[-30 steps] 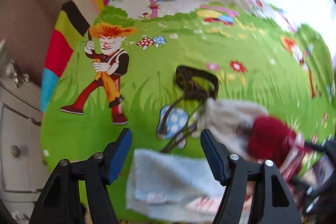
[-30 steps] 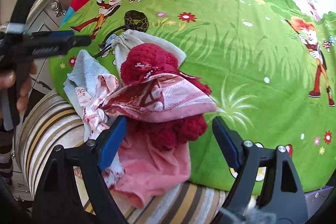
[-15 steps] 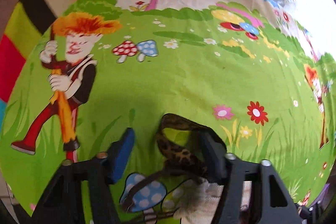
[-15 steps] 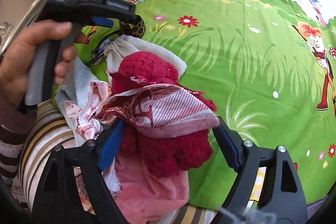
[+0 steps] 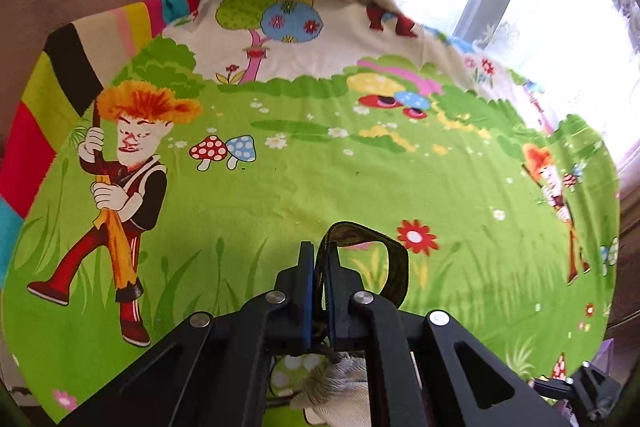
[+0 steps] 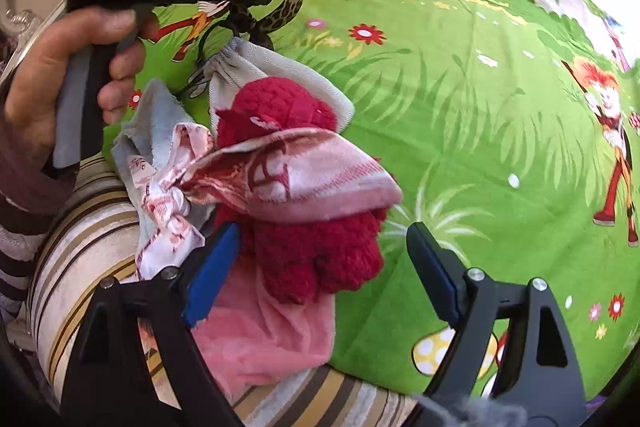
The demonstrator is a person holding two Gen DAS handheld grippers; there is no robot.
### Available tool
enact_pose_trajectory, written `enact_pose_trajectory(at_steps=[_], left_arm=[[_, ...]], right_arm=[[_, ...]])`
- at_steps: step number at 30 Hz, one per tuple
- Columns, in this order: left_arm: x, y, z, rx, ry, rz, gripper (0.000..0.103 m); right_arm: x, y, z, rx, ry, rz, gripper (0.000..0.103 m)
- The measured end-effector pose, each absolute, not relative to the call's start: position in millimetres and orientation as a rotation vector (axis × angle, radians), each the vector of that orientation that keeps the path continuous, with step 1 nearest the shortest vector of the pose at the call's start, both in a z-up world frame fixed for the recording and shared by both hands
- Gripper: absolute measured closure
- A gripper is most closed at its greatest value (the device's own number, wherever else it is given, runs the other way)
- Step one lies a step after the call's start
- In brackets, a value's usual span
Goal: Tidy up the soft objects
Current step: 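Grasp the leopard-print strap with the left gripper while the right grasps the red knit bear, then carry the strap item and red bear over the box and open both grippers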
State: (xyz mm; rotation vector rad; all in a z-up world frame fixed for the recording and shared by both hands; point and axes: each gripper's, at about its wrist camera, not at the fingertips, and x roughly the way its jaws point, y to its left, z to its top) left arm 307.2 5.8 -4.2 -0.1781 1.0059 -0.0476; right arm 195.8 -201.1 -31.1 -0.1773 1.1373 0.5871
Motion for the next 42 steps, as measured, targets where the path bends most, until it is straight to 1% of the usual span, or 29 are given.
enact_pose_trajectory(at_steps=[1,2,3,4,6,8,12,17,22,27,33,42], left_arm=[[304,6,-2,-0.187,0.998,-0.048,0.098],[298,9,1,-0.201,0.985,-0.046,0.098],[293,10,4,-0.210,0.975,-0.041,0.098],[289,11,5,-0.215,0.967,-0.038,0.098],[279,13,10,-0.226,0.939,-0.042,0.098],[275,15,15,-0.240,0.912,-0.042,0.098],[266,15,28,-0.260,0.851,-0.046,0.098],[257,6,36,-0.275,0.826,-0.068,0.098],[249,-31,45,-0.246,0.821,-0.136,0.098],[240,-82,43,-0.208,0.856,-0.240,0.098],[229,-145,28,-0.196,0.934,-0.366,0.098],[203,-212,22,-0.202,1.015,-0.483,0.098]], right_arm=[[198,-199,-33,-0.163,1.143,0.596,0.020],[201,-197,-35,-0.148,1.156,0.610,0.040],[203,-194,-39,-0.144,1.178,0.623,0.055],[204,-193,-40,-0.152,1.181,0.620,0.055],[202,-193,-37,-0.158,1.159,0.621,0.062],[197,-197,-32,-0.155,1.134,0.604,0.065],[190,-210,-20,-0.157,1.079,0.529,0.068],[187,-237,-4,-0.168,1.011,0.390,0.068],[181,-262,9,-0.220,0.943,0.228,0.068],[174,-288,10,-0.215,0.912,0.085,0.068],[154,-323,8,-0.234,0.908,-0.066,0.068],[117,-380,8,-0.218,0.920,-0.225,0.068]])
